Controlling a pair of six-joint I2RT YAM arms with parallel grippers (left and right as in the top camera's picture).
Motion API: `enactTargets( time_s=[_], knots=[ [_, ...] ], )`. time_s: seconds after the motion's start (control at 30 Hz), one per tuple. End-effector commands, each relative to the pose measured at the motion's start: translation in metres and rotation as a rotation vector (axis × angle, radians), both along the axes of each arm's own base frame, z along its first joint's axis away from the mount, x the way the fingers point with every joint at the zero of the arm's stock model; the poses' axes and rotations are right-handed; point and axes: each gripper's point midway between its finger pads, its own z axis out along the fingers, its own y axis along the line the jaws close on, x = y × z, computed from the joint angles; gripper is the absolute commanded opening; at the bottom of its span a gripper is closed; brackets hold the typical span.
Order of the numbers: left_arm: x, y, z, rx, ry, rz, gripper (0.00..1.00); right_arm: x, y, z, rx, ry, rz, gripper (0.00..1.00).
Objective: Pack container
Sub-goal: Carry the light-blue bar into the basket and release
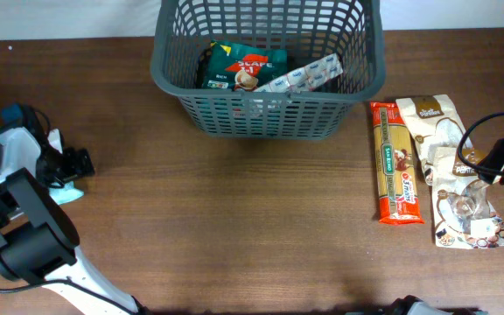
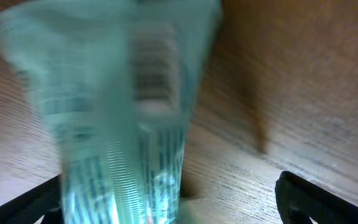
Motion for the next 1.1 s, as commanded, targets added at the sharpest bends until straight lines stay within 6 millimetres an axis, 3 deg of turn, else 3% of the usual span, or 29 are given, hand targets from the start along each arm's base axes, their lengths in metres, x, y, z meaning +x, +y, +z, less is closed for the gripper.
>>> enactTargets(
  time_s=[0.0,0.03,0.17,0.2,0.27,0.3,0.4,0.5,0.57,0.63,0.67,0.7,0.77,0.8,0.9,0.97,1.07],
  knots=[
    [-0.002,-0.002,0.0,-0.014,-0.023,0.011,0.94,-0.003,0.0,0.002,-0.002,-0.004,-0.005,0.99],
    [-0.001,-0.001,0.0,-0.011,-0.028,0.01,0.91,-0.003,0.0,0.002,-0.002,-0.005,-0.005,0.99],
    [0.002,0.0,0.001,-0.005,-0.039,0.01,0.58,-0.003,0.0,0.002,-0.002,-0.005,-0.005,0.99],
    [0.003,0.001,0.001,-0.002,-0.044,0.01,0.46,-0.003,0.0,0.002,-0.002,-0.004,-0.005,0.99],
    [0.006,0.002,0.001,0.004,-0.055,0.01,0.09,-0.003,0.0,0.002,-0.002,-0.004,-0.005,0.99],
    [0.01,0.002,0.002,0.002,-0.072,0.009,0.02,-0.003,0.0,0.002,-0.002,-0.004,-0.005,0.99],
    [0.024,-0.001,0.007,-0.021,-0.125,-0.005,0.02,-0.003,0.0,0.002,-0.002,-0.005,-0.005,0.99],
    [0.058,-0.012,0.032,-0.081,-0.253,-0.066,0.02,-0.003,0.0,0.002,-0.002,-0.005,-0.005,0.99],
    [0.096,-0.021,0.071,-0.123,-0.399,-0.116,0.02,-0.003,0.0,0.002,-0.002,-0.004,-0.005,0.99],
    [0.138,-0.034,0.135,-0.15,-0.584,-0.188,0.02,-0.003,0.0,0.002,-0.002,-0.004,-0.005,0.99],
    [0.155,-0.042,0.171,-0.158,-0.679,-0.235,0.02,-0.003,0.0,0.002,-0.002,-0.005,-0.005,0.98],
    [0.176,-0.058,0.23,-0.16,-0.822,-0.316,0.02,-0.003,0.0,0.002,-0.002,-0.005,-0.005,0.99],
    [0.193,-0.082,0.305,-0.137,-0.995,-0.43,0.02,-0.003,0.0,0.002,-0.002,-0.004,-0.005,0.99],
    [0.199,-0.099,0.346,-0.117,-1.089,-0.498,0.01,-0.003,0.0,0.002,-0.002,-0.005,-0.005,0.99],
    [0.198,-0.157,0.442,-0.044,-1.319,-0.715,0.02,-0.003,0.0,0.002,-0.002,-0.005,-0.005,0.99],
    [0.188,-0.205,0.486,-0.008,-1.44,-0.892,0.02,-0.003,0.0,0.002,-0.002,-0.004,-0.005,0.99],
    [0.168,-0.278,0.519,0.002,-1.557,-1.143,0.01,-0.003,0.0,0.002,-0.002,-0.004,-0.005,0.99]
  ],
)
